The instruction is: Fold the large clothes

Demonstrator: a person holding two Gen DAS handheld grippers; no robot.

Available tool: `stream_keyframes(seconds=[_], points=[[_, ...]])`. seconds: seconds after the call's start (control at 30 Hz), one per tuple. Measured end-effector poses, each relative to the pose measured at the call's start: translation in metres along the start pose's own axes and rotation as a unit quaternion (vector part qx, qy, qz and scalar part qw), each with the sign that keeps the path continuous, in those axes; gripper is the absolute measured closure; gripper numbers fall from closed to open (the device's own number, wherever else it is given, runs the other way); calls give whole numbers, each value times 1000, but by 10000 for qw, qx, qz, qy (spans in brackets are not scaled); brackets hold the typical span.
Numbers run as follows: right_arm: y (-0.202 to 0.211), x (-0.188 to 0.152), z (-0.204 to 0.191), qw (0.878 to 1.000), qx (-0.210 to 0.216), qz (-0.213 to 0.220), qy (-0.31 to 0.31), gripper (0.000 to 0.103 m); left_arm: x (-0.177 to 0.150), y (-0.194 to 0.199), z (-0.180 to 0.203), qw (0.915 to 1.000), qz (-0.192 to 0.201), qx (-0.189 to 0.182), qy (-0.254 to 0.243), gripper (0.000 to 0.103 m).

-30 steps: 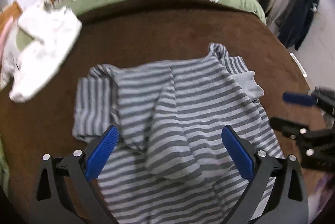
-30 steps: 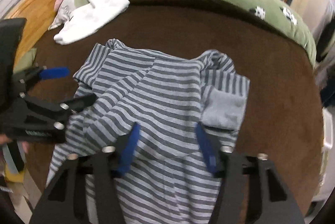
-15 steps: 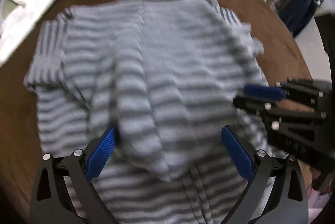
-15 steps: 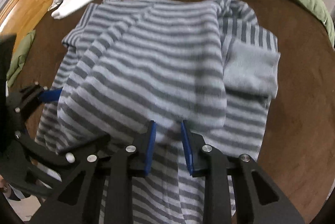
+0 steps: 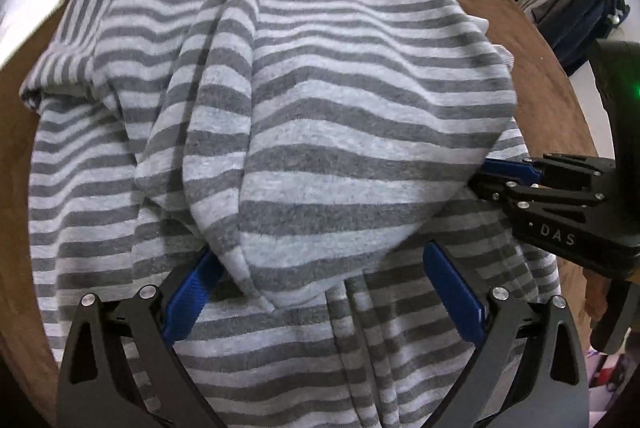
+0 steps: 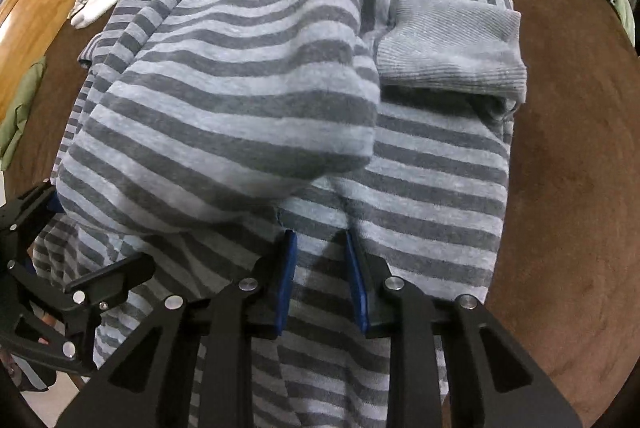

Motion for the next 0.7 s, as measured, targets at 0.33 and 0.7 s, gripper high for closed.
stream_keyframes(seconds=[0.33,0.7], points=[[-6,3,8,9998,129,-5,-119,72,-7,-9,-5,10000,73,38,21,6],[47,23,19,9993,-35,324,-196,43,-3,26,-17,9992,-14,-191,360,7]])
Point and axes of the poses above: each gripper's, at about its wrist camera, not at the fingertips, and y roughly against the way its jaws point, z to its right, x to its top, the point moved 4 cm from there along -y, roughly the way its jaws point, and after that the axes turned 9 degrees about y, right-handed, at the moved point
